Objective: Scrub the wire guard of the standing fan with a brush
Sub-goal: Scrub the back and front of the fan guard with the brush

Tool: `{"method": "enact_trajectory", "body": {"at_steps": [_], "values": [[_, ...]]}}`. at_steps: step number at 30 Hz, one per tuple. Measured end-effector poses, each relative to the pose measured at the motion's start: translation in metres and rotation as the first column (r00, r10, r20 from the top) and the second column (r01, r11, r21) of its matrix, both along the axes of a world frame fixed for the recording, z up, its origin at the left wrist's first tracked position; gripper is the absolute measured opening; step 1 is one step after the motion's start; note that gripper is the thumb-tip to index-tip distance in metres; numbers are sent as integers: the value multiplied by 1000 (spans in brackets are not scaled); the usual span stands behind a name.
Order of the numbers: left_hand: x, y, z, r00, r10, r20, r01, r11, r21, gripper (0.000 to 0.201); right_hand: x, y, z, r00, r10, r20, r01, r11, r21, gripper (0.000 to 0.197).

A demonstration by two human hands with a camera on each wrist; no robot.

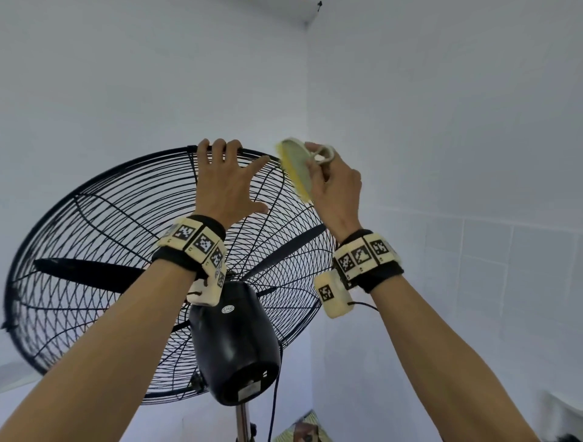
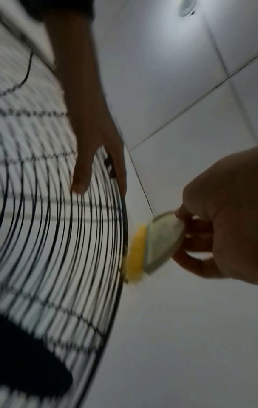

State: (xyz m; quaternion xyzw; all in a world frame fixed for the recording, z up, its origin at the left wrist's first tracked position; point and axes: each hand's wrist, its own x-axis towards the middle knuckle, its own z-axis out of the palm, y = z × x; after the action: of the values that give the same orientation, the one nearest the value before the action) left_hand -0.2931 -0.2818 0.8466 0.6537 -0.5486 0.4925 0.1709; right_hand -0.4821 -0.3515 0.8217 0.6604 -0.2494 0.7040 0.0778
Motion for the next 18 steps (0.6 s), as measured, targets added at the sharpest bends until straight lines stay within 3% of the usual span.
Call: {"method": "enact_trajectory", "body": {"at_steps": [2,4,5,8,11,13,15,18], "values": [[-2,1,0,1000,16,6,-16,1000,2,105,-12,-8,-7,991,-121,61,112,985,134,28],[-4,2,-1,999,33,12,-33,999,1,105,-12,-15,-19,975,-223,5,215,944,249,31],[-5,2,-1,999,32,15,-32,999,0,104,-7,-15,-22,972,-230,-40,233,945,229,31],[-5,2,0,999,35,10,-35,999,7,103,10,3,-7,987,-126,-104,132,990,48,27],[1,4,1,999,34,15,-34,999,19,104,5,14,11,998,57,-40,-55,997,49,24],[5,7,2,999,24,49,-25,999,29,103,-9,4,5,999,-25,41,18,985,172,26],[8,12,6,996,17,85,-22,998,64,102,-21,-8,-12,978,-208,36,179,908,378,29],[14,16,12,992,-1,123,-11,995,102,103,-12,-11,-31,974,-222,-40,211,837,504,30]]}}
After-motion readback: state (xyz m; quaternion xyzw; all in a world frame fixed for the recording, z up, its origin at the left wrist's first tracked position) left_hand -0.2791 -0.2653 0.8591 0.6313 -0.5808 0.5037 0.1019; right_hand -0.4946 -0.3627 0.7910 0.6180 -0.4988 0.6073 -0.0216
